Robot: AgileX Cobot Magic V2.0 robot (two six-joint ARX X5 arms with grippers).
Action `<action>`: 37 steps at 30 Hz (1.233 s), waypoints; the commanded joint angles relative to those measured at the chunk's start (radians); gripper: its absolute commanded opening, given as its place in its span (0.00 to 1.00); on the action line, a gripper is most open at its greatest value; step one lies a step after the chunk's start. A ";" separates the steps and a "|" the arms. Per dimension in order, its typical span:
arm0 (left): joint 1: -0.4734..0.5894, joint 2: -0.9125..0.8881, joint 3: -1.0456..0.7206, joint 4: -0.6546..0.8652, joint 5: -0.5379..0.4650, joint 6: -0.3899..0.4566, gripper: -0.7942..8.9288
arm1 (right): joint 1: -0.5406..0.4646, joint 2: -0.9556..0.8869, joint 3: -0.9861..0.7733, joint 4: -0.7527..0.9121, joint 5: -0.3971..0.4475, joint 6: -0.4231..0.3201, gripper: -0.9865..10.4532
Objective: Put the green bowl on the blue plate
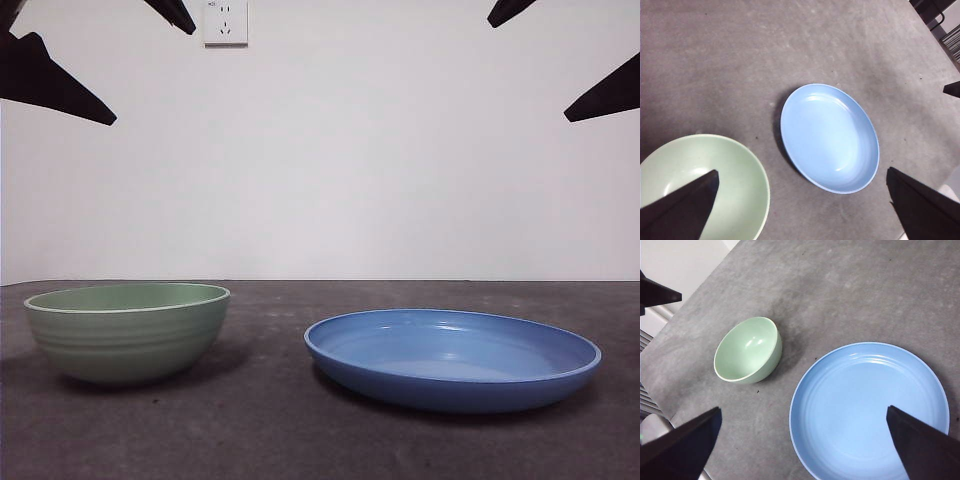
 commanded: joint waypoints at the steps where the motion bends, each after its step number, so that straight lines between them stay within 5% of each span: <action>1: 0.006 0.012 0.023 -0.023 -0.034 0.015 0.76 | 0.002 0.006 0.016 0.009 0.000 -0.008 0.59; 16: 0.224 0.230 0.023 -0.182 -0.185 0.051 0.76 | 0.002 0.006 0.016 0.010 -0.001 -0.008 0.59; 28: 0.231 0.490 0.023 -0.143 -0.185 0.084 0.74 | 0.002 0.006 0.016 0.010 -0.001 -0.008 0.59; 31: 0.231 0.511 0.023 -0.137 -0.185 0.084 0.64 | 0.002 0.006 0.016 0.010 -0.001 -0.008 0.59; 37: 0.231 0.513 0.023 -0.130 -0.185 0.083 0.28 | 0.002 0.006 0.016 0.009 -0.001 -0.008 0.59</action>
